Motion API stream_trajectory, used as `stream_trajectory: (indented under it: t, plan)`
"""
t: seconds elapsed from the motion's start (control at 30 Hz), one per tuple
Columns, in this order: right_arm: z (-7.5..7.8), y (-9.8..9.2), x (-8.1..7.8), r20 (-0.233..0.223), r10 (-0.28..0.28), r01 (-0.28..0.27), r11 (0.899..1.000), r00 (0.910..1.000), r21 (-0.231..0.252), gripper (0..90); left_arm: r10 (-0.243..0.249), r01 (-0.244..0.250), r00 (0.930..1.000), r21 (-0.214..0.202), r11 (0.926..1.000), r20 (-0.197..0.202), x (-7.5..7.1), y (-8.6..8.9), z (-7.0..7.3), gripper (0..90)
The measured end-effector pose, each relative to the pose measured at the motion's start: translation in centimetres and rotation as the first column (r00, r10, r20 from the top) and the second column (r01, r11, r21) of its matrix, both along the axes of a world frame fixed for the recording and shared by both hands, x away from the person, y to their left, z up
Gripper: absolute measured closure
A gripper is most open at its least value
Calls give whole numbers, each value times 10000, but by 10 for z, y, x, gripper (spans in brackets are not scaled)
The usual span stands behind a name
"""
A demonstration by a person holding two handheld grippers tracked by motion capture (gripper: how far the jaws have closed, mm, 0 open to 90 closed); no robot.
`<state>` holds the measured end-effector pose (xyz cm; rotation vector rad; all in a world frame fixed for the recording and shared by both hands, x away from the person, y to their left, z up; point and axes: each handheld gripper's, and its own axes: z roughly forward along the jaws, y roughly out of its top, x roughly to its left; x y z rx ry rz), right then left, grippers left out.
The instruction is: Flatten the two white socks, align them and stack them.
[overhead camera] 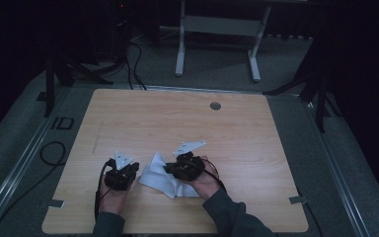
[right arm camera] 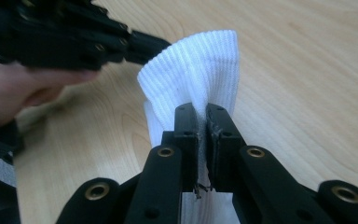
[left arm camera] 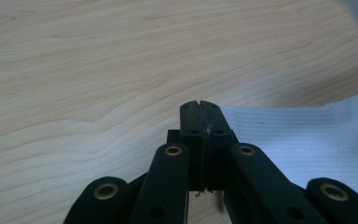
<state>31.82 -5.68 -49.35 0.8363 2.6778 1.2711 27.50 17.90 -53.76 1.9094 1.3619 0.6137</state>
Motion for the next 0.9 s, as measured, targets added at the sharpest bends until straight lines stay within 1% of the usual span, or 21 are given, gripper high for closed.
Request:
stream_trajectory:
  t: [0.1,0.13,0.3,0.4,0.47,0.6,0.7,0.77,0.9]
  plan:
    - [-8,11,1,-130,33,-36,9997,9999,-252,838,190,-191,9998,-85,9998,-15,-1,5,0,888]
    - [-11,15,1,-247,31,-38,9995,9997,-302,838,210,-210,9998,-82,9997,-29,-1,5,1,888]
    - [-25,28,6,-624,-17,-20,9982,9981,-593,838,134,-134,9999,-29,9999,-53,-1,5,1,888]
    - [-33,33,8,-944,-91,31,9980,9955,-634,837,85,-86,9999,-31,10000,-71,-1,3,1,884]
    - [-36,35,9,-1024,-163,91,9975,9946,-698,837,87,-87,9999,-30,10000,-75,-1,3,1,883]
    - [-42,38,10,-1167,-236,142,9966,9929,-807,834,43,-43,10000,-48,10000,-58,-1,2,1,883]
    - [-45,40,10,-1184,-227,118,9957,9927,-914,831,-38,38,10000,-4,10000,-81,-1,1,0,882]
    - [-47,42,10,-1071,-207,85,9936,9940,-1129,823,-133,134,9999,44,9999,-90,-1,-2,0,882]
    - [-51,44,11,-1031,-259,122,9913,9943,-1309,767,-367,368,9993,147,9992,-85,-1,-7,0,882]
